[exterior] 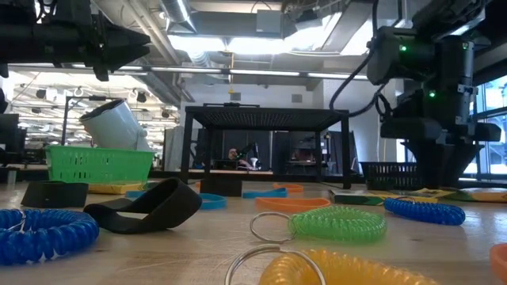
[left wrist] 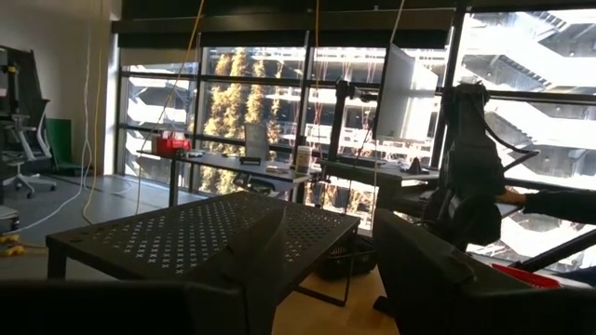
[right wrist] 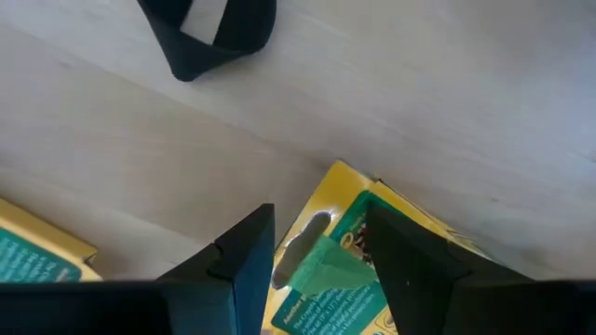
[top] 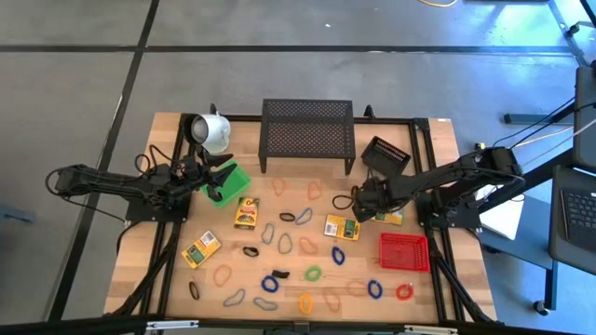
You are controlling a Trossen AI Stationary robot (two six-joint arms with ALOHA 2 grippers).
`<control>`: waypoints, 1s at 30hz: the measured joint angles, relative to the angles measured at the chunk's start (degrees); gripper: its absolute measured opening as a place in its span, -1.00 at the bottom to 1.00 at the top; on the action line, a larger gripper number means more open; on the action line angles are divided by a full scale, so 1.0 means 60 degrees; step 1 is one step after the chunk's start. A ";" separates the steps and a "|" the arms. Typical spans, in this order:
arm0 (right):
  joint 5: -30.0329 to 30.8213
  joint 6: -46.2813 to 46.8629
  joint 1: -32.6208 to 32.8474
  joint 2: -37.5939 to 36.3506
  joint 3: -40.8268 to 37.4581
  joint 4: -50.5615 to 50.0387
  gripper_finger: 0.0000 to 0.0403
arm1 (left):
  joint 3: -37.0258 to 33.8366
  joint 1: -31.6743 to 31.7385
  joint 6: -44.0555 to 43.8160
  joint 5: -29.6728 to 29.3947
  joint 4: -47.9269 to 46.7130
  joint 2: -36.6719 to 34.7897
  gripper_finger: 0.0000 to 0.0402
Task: Pick & Place Office Desk Supplies
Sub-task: Put the crayon box into the black bin
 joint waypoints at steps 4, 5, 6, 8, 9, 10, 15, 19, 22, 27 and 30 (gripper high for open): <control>0.0081 -0.0178 0.0162 0.0053 0.0007 -0.0016 -0.18 | 0.0000 0.0002 0.0012 -0.0002 -0.0002 0.0000 -0.20; 0.0084 -0.0238 0.0203 0.0053 0.0007 -0.0030 -0.21 | 0.0000 0.0004 0.0015 -0.0004 -0.0002 0.0001 -0.21; 0.0081 -0.0311 0.0235 0.0053 0.0004 -0.0040 -0.24 | 0.0000 0.0001 0.0015 -0.0004 -0.0001 0.0000 -0.21; 0.0058 -0.0560 0.0318 0.0057 0.0004 -0.0039 -0.32 | 0.0000 0.0003 0.0018 -0.0004 0.0000 0.0000 -0.22; 0.0042 -0.0762 0.0355 0.0061 0.0001 -0.0039 -0.37 | 0.0000 0.0003 0.0015 -0.0004 0.0000 0.0000 -0.22; 0.0018 -0.0954 0.0391 0.0061 0.0000 -0.0036 -0.43 | 0.0000 0.0004 0.0015 -0.0004 0.0000 0.0000 -0.23; -0.0481 -0.2076 0.0497 0.0067 -0.0007 0.0000 -0.72 | 0.0000 0.0004 0.0018 -0.0004 -0.0004 0.0000 -0.23; -0.0754 -0.2613 0.0502 0.0079 -0.0018 -0.0004 -0.95 | 0.0000 0.0003 0.0020 -0.0004 -0.0004 0.0000 -0.23; -0.0819 -0.2766 0.0502 0.0079 -0.0018 -0.0004 -0.96 | 0.0000 0.0003 0.0022 -0.0004 -0.0004 0.0003 -0.23; -0.0848 -0.2838 0.0502 0.0079 -0.0018 -0.0004 -0.98 | 0.0000 0.0001 0.0022 -0.0007 -0.0004 0.0000 -0.22; -0.0848 -0.3020 0.0505 0.0079 -0.0018 -0.0005 -0.98 | 0.0000 0.0002 0.0022 -0.0007 -0.0006 0.0000 -0.23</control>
